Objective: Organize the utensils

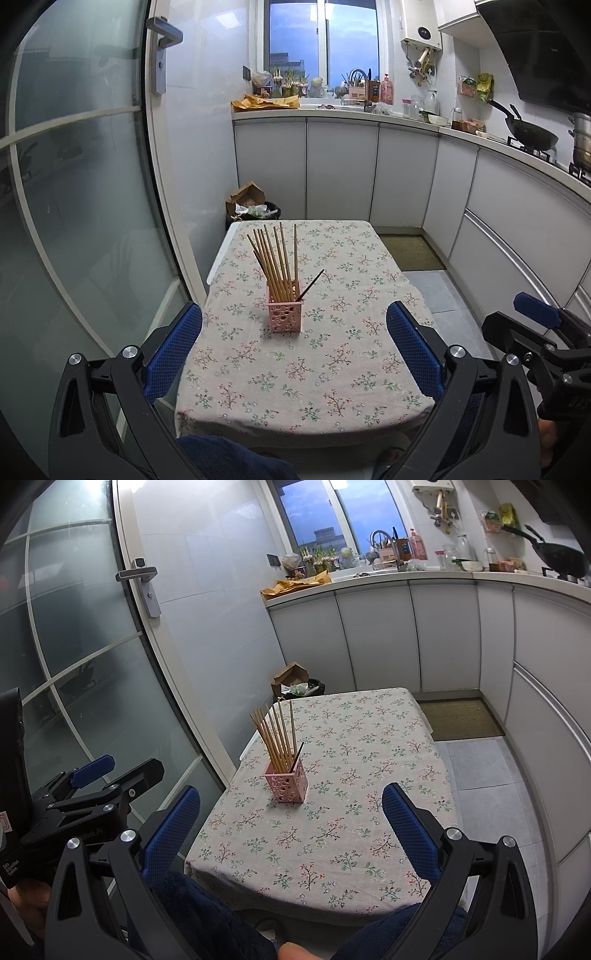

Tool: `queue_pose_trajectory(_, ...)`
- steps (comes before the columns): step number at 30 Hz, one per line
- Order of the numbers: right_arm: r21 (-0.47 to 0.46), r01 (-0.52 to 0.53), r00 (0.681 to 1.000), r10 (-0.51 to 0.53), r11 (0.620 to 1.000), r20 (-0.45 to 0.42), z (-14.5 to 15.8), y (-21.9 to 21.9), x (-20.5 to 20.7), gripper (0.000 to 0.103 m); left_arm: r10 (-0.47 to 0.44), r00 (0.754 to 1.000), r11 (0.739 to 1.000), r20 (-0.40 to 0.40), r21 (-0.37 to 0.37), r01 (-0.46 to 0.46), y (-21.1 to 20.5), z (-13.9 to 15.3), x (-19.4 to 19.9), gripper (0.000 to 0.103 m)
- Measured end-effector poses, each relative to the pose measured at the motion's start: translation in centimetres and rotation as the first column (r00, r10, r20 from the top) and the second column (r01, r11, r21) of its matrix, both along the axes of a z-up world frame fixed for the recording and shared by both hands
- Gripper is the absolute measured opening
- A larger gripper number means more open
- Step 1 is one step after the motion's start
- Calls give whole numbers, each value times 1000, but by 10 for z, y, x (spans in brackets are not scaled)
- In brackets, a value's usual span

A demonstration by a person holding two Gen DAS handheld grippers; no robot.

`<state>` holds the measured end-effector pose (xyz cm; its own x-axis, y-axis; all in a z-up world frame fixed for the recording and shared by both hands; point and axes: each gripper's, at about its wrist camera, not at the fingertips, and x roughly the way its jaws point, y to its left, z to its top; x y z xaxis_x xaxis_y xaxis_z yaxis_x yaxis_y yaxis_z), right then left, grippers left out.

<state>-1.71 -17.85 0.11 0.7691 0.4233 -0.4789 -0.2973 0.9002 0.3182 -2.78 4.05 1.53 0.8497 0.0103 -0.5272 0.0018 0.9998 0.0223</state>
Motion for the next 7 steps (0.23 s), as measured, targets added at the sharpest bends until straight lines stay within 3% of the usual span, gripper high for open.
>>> queue_pose_trajectory(7, 4, -2, 1000, 2, 1000, 1, 0, 0, -1, 96, -11, 1000, 1000, -15, 9, 11, -1, 1, 3, 96)
